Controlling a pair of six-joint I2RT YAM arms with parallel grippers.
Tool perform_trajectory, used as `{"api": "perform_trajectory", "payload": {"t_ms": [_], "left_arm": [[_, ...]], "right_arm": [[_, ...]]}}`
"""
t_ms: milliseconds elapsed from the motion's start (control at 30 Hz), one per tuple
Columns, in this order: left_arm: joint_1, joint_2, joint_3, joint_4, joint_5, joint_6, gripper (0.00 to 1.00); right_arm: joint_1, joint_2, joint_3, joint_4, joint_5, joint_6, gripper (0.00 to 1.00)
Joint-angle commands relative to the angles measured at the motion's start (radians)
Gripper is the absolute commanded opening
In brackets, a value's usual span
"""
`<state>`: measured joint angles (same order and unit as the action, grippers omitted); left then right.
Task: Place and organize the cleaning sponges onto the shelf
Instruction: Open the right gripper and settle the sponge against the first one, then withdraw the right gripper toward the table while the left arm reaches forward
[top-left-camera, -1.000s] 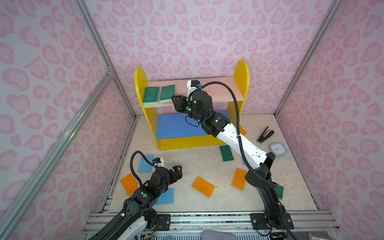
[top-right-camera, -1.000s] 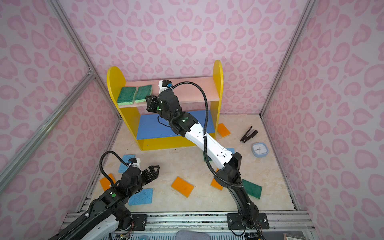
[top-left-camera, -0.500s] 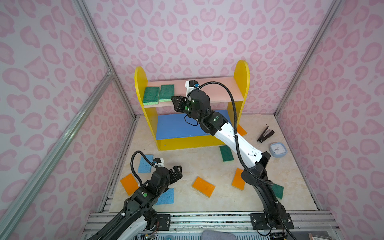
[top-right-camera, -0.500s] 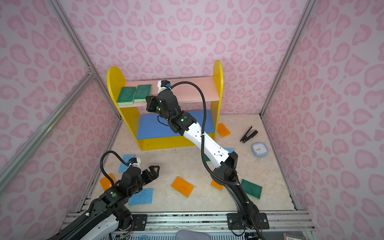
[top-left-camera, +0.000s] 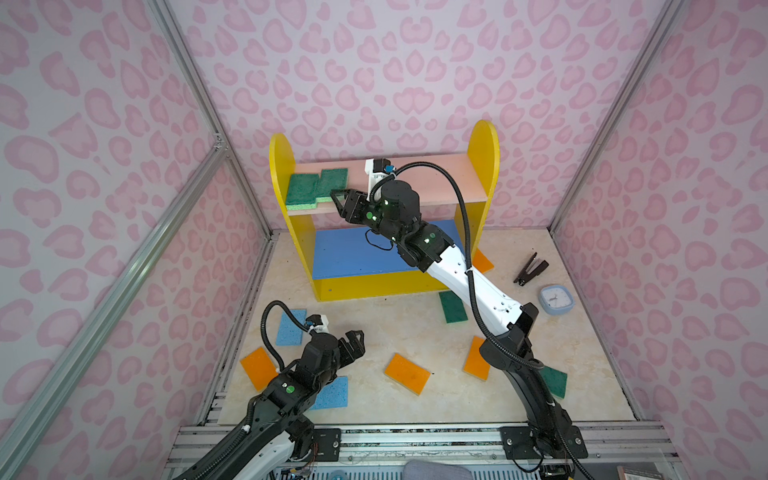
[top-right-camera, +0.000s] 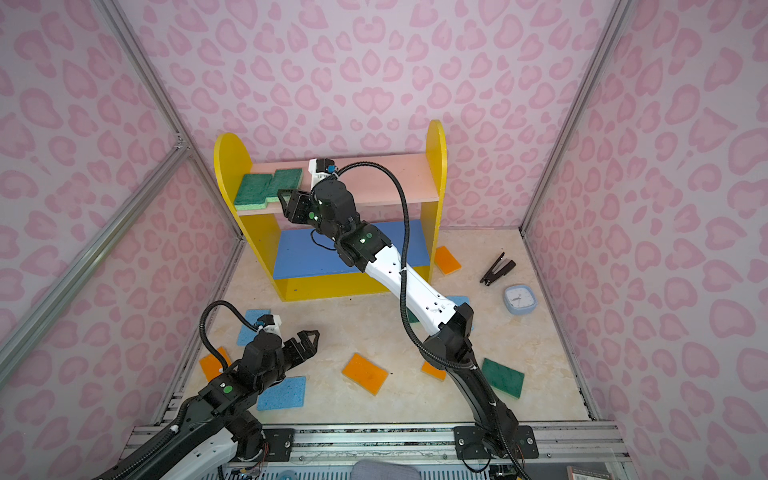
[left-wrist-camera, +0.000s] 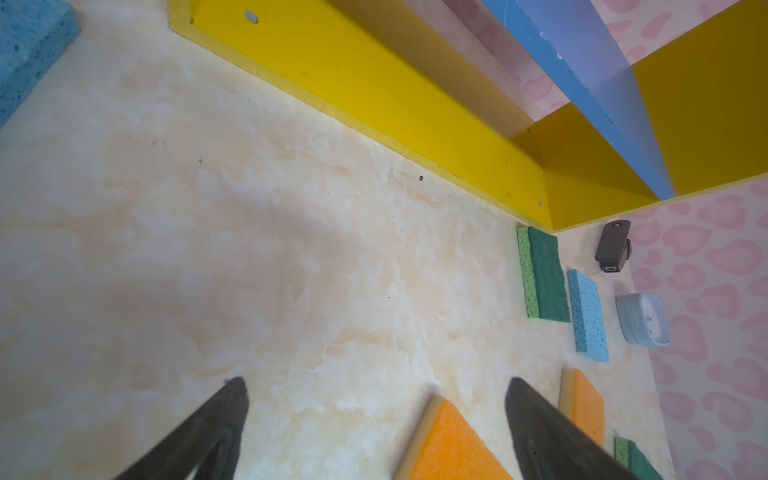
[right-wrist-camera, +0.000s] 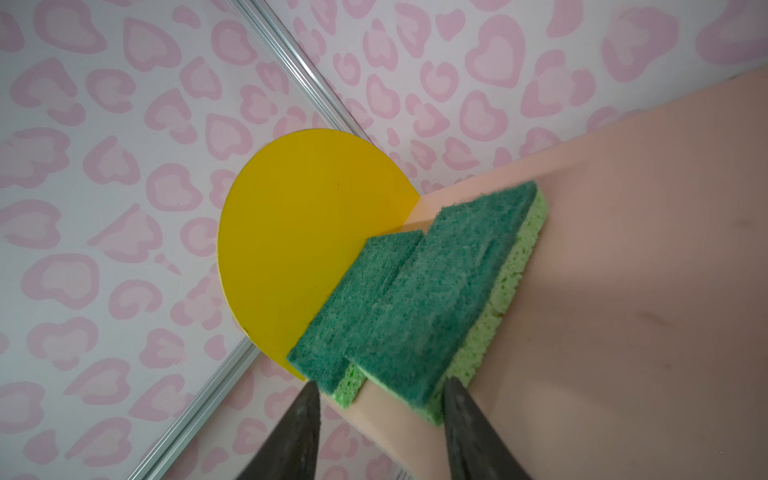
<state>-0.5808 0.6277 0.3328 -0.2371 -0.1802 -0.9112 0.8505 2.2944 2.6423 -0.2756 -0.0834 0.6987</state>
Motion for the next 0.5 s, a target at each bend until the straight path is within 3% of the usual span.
{"api": "perform_trajectory", "payload": {"t_ms": [0,467], "left_arm": [[0.001,-0.006,0.015,0.005,-0.011,0.010,0.97],[0.001,-0.016,0.038,-0.031,-0.018,0.056,0.98]], "right_arm": [[-0.004,0.000,-0.011,-0.092,0.036,-0.029,0.57],[0.016,-0.125,-0.128,-0.124,0.116,-0.135,0.55]]}}
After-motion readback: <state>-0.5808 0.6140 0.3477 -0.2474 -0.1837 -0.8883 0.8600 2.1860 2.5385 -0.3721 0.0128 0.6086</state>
